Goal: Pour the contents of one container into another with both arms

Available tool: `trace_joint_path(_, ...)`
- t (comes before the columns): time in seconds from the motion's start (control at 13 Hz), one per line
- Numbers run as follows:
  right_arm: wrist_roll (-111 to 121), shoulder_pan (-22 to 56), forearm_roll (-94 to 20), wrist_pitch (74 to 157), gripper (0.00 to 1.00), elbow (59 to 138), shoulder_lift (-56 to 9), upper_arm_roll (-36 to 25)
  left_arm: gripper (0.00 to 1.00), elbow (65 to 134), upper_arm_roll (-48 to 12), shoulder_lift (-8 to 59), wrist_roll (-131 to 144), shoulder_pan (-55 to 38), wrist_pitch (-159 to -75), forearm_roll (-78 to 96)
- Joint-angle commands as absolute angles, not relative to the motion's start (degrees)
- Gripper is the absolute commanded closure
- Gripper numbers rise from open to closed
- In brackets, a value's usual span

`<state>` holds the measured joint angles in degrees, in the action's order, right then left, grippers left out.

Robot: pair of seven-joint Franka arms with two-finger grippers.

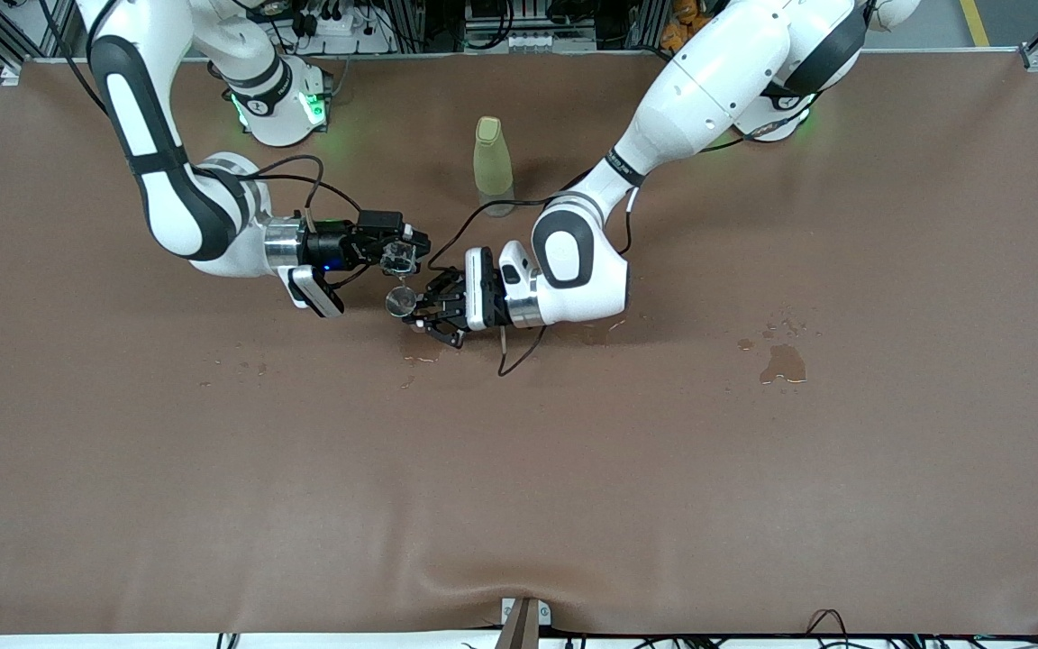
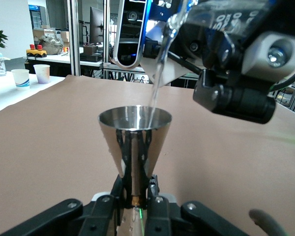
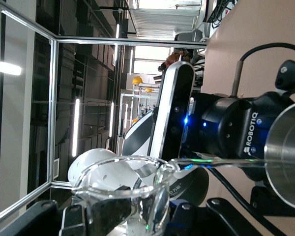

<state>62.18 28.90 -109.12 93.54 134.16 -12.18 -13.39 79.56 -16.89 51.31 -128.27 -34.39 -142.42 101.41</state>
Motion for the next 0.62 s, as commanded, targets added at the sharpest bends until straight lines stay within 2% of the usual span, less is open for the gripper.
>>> trace_joint_path(0.0,59.7,27.8,-108.4,93.1,1.00,135.7,-10.0,-13.1,1.00,79.6,-16.3,50.4,-129.6,-35.1,-143.4,103.4)
trace_joint_path(0.54,52.1,27.0,-108.4,93.1,1.00,135.7,-10.2,-13.1,1.00,79.9,-16.3,50.4,-130.1,-34.9,-143.4,103.4)
